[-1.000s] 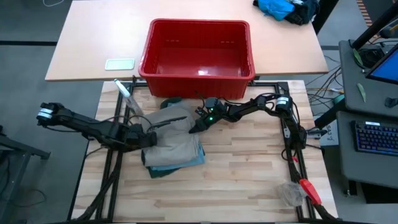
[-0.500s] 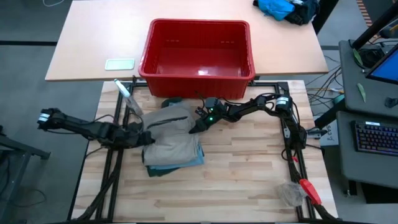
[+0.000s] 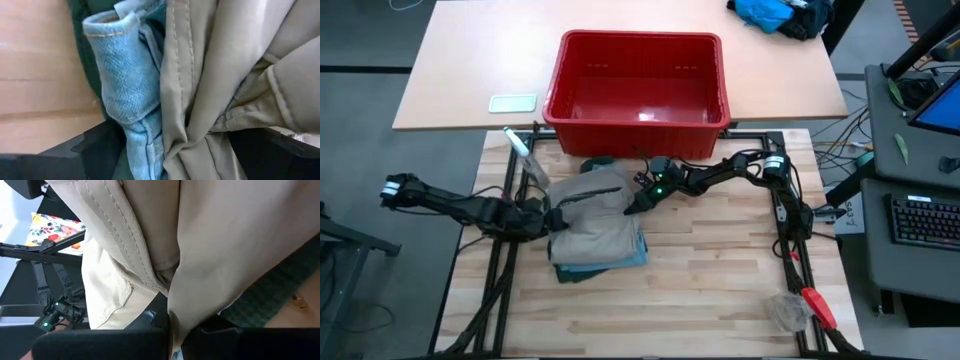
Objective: Fold Laundry from Bin
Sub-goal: Put the stacked folded clothes into the red bin
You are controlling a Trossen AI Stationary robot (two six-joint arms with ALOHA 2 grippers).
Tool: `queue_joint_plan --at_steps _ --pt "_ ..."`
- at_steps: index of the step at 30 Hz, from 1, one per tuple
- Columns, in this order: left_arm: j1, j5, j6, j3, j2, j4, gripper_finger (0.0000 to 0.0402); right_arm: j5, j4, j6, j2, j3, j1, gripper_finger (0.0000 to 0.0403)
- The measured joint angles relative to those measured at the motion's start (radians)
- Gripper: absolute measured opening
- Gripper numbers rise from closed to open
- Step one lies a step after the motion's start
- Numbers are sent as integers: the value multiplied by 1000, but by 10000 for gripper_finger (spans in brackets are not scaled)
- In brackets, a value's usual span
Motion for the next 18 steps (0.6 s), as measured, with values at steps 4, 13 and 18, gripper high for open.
queue_joint_plan --at_steps 4,13,18 --pt "1 -22 29 3 53 43 323 0 0 5 0 0 0 13" --pt "0 -56 94 -6 167 216 323 4 -4 7 0 0 -1 13" --pt "1 -73 148 -8 225 321 314 3 -6 6 -2 -1 -1 13"
